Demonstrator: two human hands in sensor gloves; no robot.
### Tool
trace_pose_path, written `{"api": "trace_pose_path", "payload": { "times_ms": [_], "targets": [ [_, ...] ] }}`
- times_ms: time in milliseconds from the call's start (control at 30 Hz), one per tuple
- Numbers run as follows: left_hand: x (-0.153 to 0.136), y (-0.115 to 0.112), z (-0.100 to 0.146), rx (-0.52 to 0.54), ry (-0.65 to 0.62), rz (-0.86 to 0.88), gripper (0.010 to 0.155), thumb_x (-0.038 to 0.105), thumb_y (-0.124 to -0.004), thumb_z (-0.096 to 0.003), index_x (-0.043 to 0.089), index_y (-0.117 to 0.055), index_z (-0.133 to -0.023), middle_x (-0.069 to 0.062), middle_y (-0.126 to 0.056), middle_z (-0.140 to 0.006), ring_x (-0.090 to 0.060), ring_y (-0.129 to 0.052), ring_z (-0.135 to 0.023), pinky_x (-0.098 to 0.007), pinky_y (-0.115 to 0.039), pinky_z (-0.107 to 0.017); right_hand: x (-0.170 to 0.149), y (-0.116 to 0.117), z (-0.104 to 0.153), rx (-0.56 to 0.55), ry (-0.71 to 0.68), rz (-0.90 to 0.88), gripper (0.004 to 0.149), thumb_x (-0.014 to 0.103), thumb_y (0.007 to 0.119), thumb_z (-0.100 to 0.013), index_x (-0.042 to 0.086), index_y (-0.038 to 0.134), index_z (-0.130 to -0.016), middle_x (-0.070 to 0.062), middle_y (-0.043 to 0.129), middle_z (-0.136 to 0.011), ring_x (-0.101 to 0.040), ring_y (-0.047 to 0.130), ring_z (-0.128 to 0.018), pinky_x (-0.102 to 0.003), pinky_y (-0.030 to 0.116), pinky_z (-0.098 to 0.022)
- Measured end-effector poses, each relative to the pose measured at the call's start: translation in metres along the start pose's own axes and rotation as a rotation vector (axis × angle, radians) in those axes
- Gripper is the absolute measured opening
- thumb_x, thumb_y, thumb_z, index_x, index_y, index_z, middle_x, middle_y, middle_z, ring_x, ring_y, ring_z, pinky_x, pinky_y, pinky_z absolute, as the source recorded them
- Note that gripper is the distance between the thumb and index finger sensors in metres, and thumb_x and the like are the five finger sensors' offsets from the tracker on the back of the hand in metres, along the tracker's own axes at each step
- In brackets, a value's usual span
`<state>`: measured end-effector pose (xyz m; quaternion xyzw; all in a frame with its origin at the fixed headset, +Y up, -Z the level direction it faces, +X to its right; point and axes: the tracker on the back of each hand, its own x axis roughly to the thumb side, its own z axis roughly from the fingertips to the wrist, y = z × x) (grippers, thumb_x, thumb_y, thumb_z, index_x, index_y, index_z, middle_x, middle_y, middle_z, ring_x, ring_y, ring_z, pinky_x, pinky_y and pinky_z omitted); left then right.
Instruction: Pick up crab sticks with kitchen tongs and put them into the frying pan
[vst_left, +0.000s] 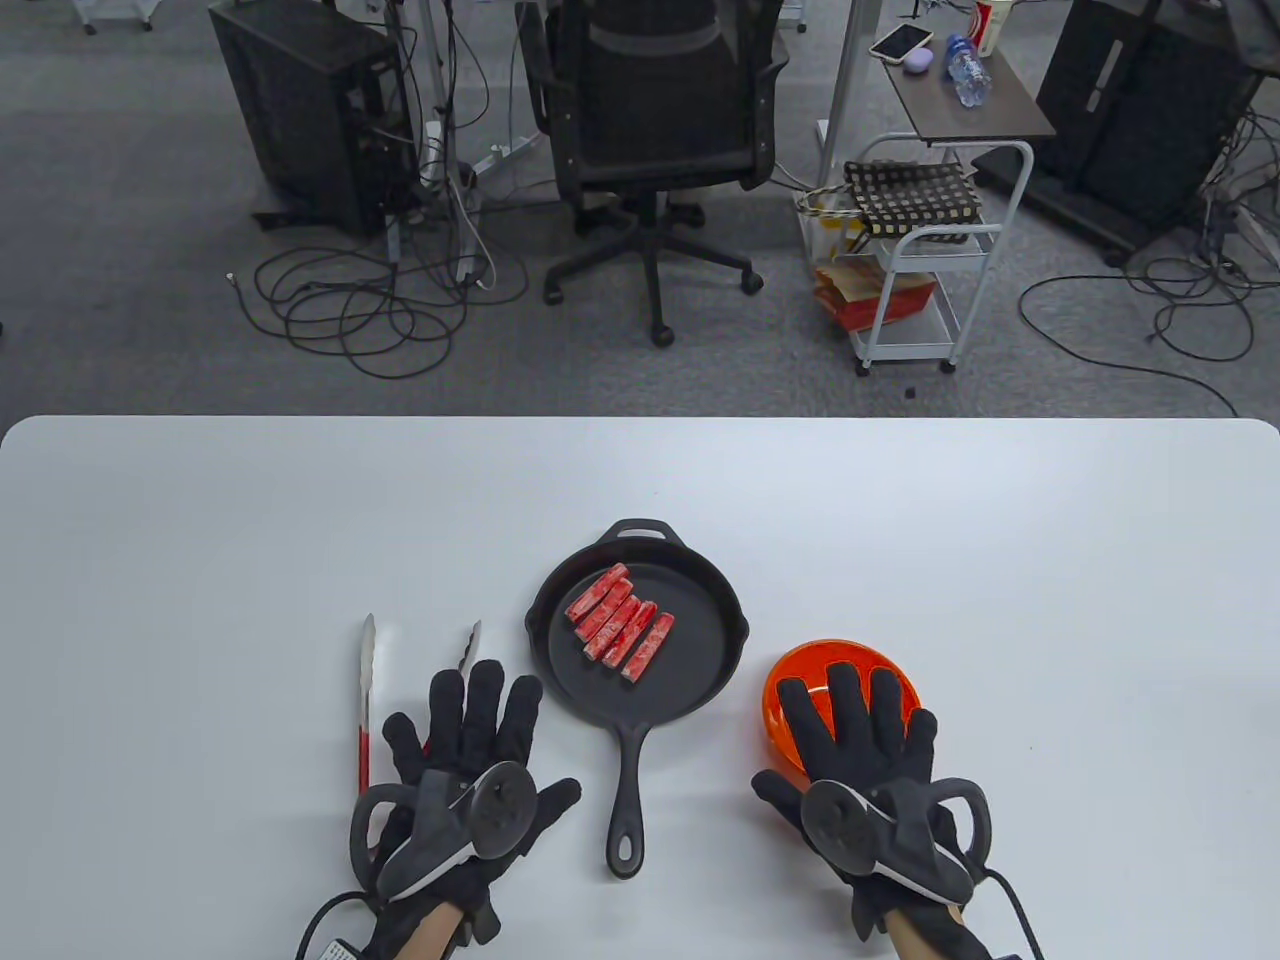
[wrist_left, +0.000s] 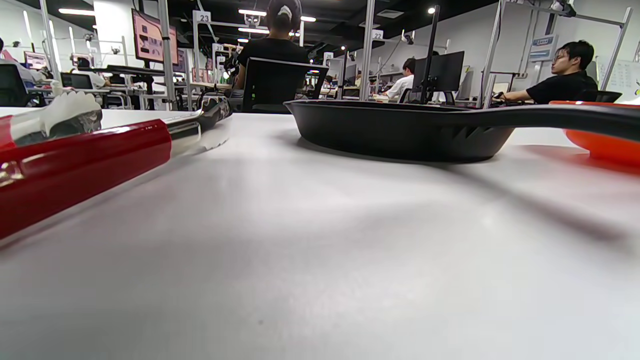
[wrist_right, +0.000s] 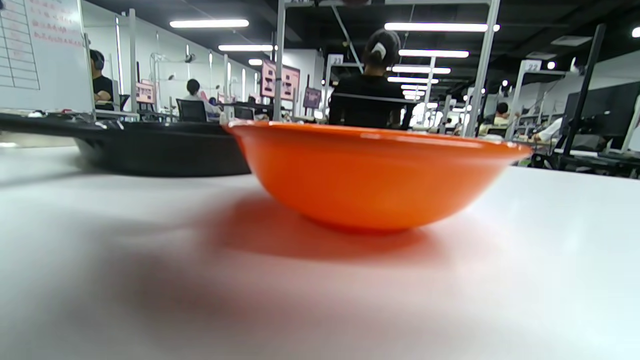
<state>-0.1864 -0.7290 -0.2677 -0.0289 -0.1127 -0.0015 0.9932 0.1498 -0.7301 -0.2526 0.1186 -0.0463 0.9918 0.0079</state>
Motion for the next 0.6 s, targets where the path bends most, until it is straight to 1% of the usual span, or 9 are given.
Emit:
{"api": "trace_pose_path", "payload": {
  "times_ms": [367, 400, 600],
  "targets": [
    [0.0016, -0.0015, -0.0014, -0.022, -0.006, 0.016, 0.098, 0.081, -0.051, -0.0493, 0.03, -0.002, -0.117, -0.01, 0.0, -0.122, -0.048, -0.006, -0.113, -0.079, -0.022, -0.066, -0.0011, 0.0012, -0.0006, 0.007, 0.004, -0.005, 0.082, 0.067, 0.034, -0.056, 0.023, 0.013, -0.121, -0.029, 0.018, -0.123, -0.063, 0.018, -0.103, -0.082, 0.035, -0.064],
    [0.0017, -0.0015, -0.0013, -0.024, -0.006, 0.016, 0.097, 0.081, -0.052, -0.0493, 0.03, -0.003, -0.117, -0.01, -0.001, -0.122, -0.048, -0.01, -0.113, -0.079, -0.022, -0.066, -0.0011, 0.0013, -0.0007, 0.008, 0.004, -0.007, 0.081, 0.067, 0.034, -0.056, 0.023, 0.013, -0.121, -0.029, 0.018, -0.123, -0.063, 0.018, -0.103, -0.083, 0.036, -0.064],
    [0.0016, -0.0021, -0.0018, -0.029, -0.006, 0.029, 0.097, 0.08, -0.052, -0.0495, 0.03, -0.003, -0.117, -0.011, -0.002, -0.122, -0.048, -0.01, -0.113, -0.079, -0.023, -0.066, -0.0009, 0.0015, -0.0008, 0.017, 0.005, -0.011, 0.081, 0.067, 0.034, -0.057, 0.022, 0.014, -0.121, -0.029, 0.019, -0.123, -0.063, 0.019, -0.103, -0.082, 0.036, -0.064]
  ]
}}
